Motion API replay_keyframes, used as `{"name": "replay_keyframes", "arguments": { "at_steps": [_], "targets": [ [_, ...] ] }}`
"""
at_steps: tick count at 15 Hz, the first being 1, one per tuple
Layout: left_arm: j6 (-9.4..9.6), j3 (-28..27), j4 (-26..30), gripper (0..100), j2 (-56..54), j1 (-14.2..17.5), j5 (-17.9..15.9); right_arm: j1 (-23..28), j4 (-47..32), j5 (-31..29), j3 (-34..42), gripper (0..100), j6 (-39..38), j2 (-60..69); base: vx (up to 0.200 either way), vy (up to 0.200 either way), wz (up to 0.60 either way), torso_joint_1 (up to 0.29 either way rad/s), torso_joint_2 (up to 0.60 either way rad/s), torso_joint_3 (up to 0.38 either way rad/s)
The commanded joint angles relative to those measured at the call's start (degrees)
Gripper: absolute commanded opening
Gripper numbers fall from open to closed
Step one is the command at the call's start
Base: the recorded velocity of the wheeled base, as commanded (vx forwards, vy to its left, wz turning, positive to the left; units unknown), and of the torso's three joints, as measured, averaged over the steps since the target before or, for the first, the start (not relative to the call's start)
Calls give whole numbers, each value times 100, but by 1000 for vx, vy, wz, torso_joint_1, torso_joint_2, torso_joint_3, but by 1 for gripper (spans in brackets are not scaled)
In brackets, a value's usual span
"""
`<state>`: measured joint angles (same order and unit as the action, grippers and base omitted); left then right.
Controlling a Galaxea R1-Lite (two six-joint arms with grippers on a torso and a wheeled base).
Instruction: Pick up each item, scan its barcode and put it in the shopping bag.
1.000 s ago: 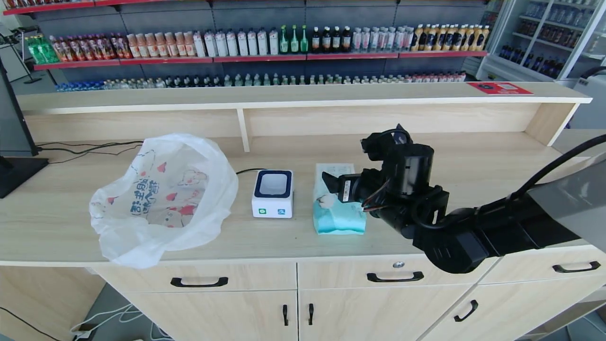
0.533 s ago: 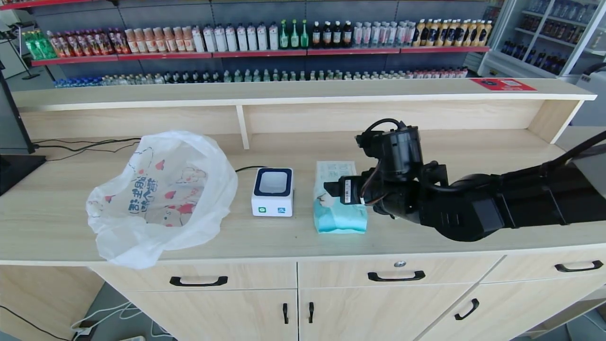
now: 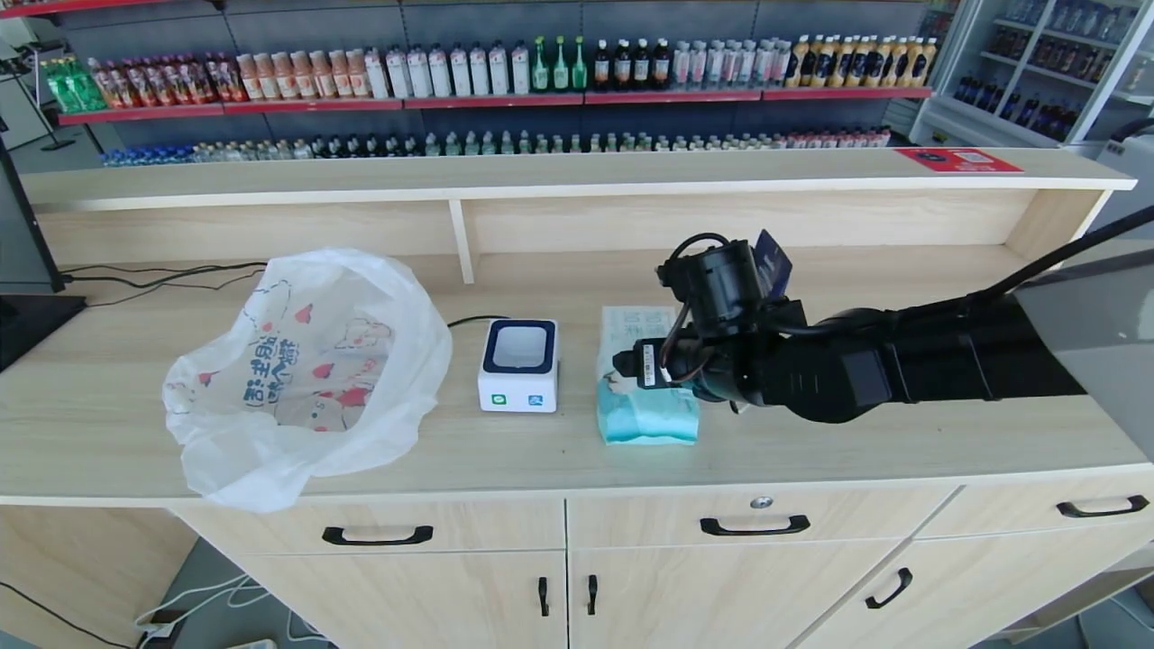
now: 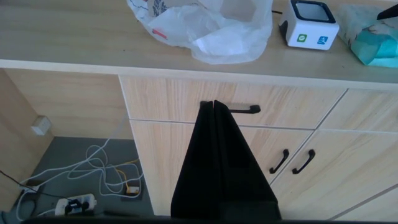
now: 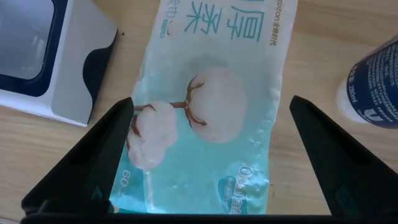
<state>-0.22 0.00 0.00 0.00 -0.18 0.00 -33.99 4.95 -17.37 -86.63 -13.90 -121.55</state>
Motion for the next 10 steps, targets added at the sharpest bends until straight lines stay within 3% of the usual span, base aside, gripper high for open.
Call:
{"name": "replay_keyframes", "arguments": {
  "at_steps": [1, 10],
  "targets": [
    [-4, 0, 0, 0, 0, 1, 0, -3, -152, 32, -373, 100, 1, -272, 0, 0, 0, 0, 0, 0],
    [-4, 0, 0, 0, 0, 1, 0, 235, -222, 32, -610, 100, 45, -580, 0, 0, 0, 0, 0, 0]
  ]
}}
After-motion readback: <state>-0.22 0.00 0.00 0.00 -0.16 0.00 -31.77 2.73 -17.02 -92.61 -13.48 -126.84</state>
